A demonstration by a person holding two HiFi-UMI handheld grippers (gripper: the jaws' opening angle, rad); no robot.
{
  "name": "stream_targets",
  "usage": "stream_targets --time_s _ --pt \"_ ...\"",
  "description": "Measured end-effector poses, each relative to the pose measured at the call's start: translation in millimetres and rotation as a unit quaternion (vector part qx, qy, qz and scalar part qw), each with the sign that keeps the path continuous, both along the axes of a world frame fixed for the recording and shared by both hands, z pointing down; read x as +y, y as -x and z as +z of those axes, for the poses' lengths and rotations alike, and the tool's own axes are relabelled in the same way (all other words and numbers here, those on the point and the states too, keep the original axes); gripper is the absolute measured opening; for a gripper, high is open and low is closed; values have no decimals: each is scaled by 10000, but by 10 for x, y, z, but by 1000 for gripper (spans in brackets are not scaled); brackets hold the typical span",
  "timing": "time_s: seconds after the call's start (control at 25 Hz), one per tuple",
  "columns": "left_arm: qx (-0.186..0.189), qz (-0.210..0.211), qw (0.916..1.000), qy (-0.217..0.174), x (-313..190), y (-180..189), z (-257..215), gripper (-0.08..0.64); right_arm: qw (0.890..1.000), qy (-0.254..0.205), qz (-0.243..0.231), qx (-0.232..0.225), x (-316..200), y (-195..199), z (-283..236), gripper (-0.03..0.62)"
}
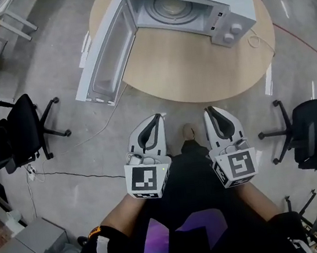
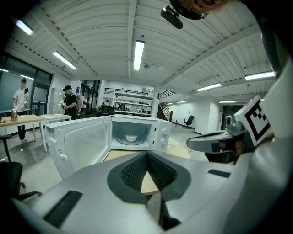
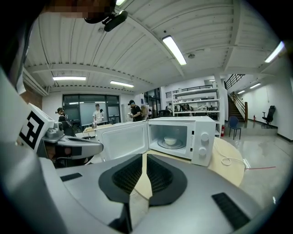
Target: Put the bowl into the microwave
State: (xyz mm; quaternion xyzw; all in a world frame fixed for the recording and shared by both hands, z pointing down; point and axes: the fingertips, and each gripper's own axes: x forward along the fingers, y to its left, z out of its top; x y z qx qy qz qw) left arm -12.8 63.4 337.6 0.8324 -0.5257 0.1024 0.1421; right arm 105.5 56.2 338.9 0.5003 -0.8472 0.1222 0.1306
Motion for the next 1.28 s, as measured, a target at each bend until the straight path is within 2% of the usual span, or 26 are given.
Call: stream_targets --time_s 0.2,0.36,0.56,1.04,1.28 --pt "161 133 9998 19 79 151 12 46 9998 7 138 106 134 177 -19 44" --pt "348 252 9991 -70 116 178 -7 46 9999 -67 48 140 259 288 -46 44" --pt "280 192 9991 -249 153 168 -79 46 9999 -116 -12 103 328 237 -56 37" --pt "94 -210 9995 -238 321 84 -256 46 9995 -209 -212 -40 453 33 -245 18" --pt "54 -212 9995 -234 340 -19 -278 46 9993 -83 -370 -77 523 -17 -228 17"
